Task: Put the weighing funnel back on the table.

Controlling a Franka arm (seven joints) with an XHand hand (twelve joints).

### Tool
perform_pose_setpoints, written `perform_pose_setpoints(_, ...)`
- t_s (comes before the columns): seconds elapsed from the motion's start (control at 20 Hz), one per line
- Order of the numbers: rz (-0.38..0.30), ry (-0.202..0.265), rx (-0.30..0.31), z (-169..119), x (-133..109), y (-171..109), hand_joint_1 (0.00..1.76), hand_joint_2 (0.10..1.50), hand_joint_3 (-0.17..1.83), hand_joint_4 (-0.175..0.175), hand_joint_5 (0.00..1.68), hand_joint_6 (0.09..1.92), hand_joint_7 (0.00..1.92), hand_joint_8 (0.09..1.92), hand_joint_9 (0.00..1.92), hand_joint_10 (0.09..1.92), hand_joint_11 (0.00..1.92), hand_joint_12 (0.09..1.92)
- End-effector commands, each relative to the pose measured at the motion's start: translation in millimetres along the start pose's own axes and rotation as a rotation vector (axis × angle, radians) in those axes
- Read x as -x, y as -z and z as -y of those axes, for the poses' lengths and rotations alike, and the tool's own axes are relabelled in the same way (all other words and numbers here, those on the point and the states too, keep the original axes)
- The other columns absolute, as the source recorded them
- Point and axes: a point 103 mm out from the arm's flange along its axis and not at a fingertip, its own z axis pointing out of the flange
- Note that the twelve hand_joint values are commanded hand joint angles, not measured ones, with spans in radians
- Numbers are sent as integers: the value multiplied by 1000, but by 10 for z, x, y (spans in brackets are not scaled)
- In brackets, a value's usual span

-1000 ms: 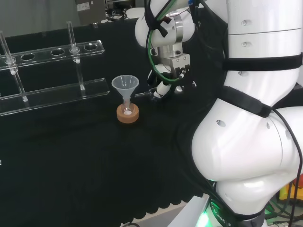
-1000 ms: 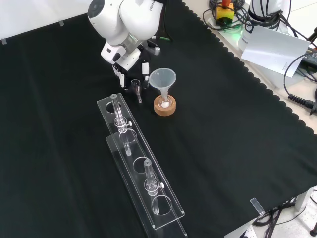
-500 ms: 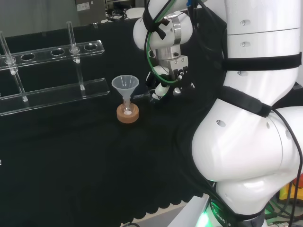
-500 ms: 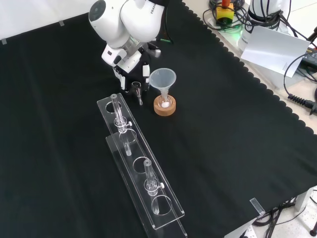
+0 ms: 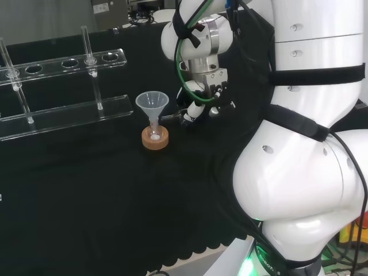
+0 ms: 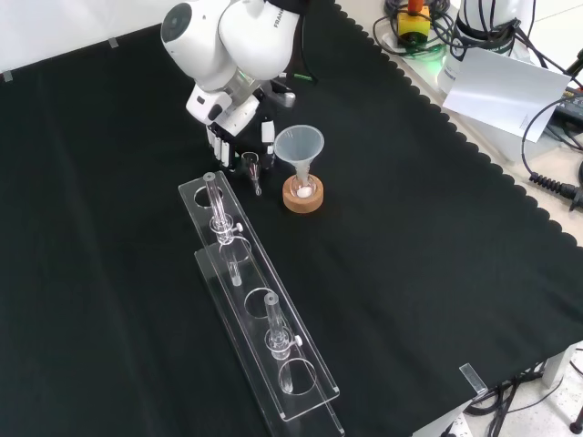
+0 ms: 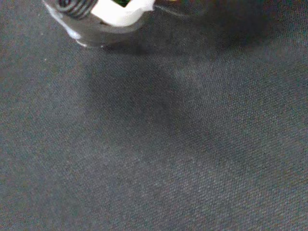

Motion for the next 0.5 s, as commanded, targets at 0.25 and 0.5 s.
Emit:
perform_pose_setpoints(0.25, 49, 10, 5, 61, -74, -27, 917, 1045, -43, -23, 725, 789, 615, 688, 1089, 87, 765, 1092)
perform_pose_setpoints(0.5, 66, 16, -23, 84, -96, -48, 894, 1034, -150, -42, 449, 652, 459, 688, 935, 87, 530, 1232)
